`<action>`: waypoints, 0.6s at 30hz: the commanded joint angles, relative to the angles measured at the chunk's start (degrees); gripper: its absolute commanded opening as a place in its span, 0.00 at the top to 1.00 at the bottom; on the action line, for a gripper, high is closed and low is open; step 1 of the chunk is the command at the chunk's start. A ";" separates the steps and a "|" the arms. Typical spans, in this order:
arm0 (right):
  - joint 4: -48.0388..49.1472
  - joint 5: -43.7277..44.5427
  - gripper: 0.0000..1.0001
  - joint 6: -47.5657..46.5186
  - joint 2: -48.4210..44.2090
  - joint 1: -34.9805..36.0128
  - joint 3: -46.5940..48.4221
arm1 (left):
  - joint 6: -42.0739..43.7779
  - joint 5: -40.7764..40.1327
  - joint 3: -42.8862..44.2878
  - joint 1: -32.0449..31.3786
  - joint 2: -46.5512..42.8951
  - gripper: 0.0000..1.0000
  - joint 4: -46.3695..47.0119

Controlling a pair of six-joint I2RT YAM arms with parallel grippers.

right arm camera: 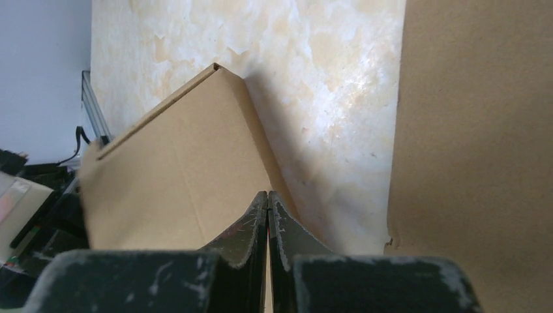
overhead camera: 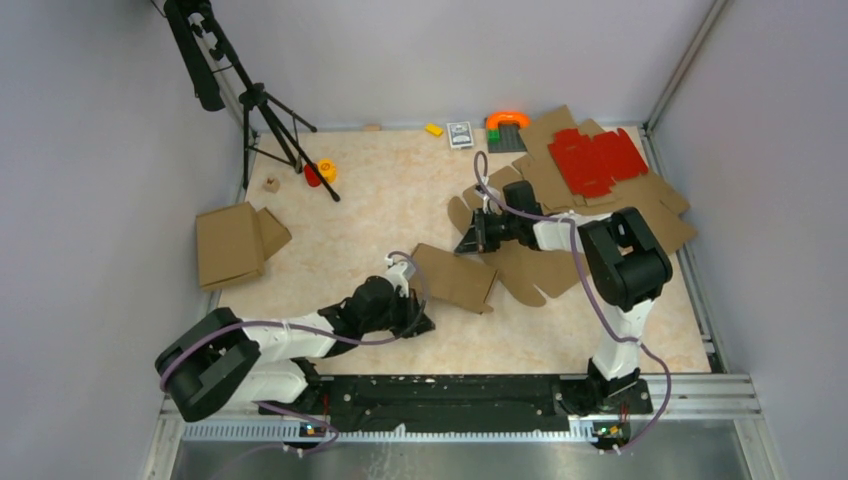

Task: Fold the paper box

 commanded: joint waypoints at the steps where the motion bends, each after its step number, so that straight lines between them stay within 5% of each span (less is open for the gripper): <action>1: -0.79 2.38 1.00 -2.64 2.74 -0.80 0.96 | 1.84 -0.83 -0.44 -0.12 -3.11 1.00 0.39; 13: 0.38 0.50 1.00 -2.59 1.05 -0.69 -0.05 | 9.13 -8.91 9.34 0.55 2.47 1.00 3.33; 18: 0.90 -0.28 1.00 -2.14 -1.06 0.14 -0.91 | 8.77 -1.63 14.40 5.26 8.35 1.00 6.99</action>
